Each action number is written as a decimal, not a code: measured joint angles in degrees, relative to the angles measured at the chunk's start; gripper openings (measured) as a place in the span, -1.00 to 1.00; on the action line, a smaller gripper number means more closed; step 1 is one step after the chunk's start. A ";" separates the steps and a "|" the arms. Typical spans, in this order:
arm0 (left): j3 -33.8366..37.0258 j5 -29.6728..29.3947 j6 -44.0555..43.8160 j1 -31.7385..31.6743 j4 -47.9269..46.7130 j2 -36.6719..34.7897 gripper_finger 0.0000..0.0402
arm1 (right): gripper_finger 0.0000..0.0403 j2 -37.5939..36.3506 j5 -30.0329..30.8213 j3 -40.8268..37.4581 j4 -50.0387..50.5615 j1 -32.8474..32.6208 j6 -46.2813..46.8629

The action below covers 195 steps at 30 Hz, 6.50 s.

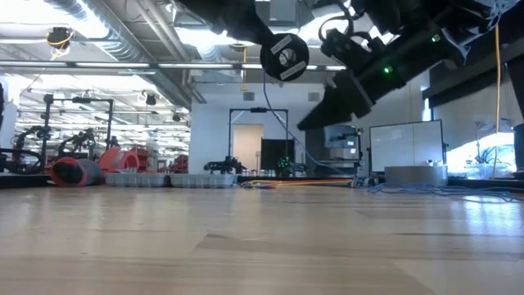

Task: Coil cords
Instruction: Coil the blue wire onto the black spool

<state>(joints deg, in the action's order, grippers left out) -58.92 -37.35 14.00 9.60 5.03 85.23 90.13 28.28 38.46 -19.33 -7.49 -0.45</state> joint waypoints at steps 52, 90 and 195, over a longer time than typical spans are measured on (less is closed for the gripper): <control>-0.02 0.05 -0.11 0.12 0.56 0.04 -1.00 | -0.18 -15.19 -3.02 -17.57 -2.88 5.66 -2.90; -0.04 0.05 -1.75 0.12 1.43 0.04 -1.00 | -0.18 7.03 -3.37 -3.80 -12.24 5.64 -12.04; 0.09 1.19 -7.65 -2.16 -8.35 -1.57 -1.00 | -0.88 4.59 10.75 0.20 -9.23 2.27 -4.44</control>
<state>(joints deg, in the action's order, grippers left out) -58.83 -36.16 6.35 7.44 -3.32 83.66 94.72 39.03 38.65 -28.55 -5.21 -4.89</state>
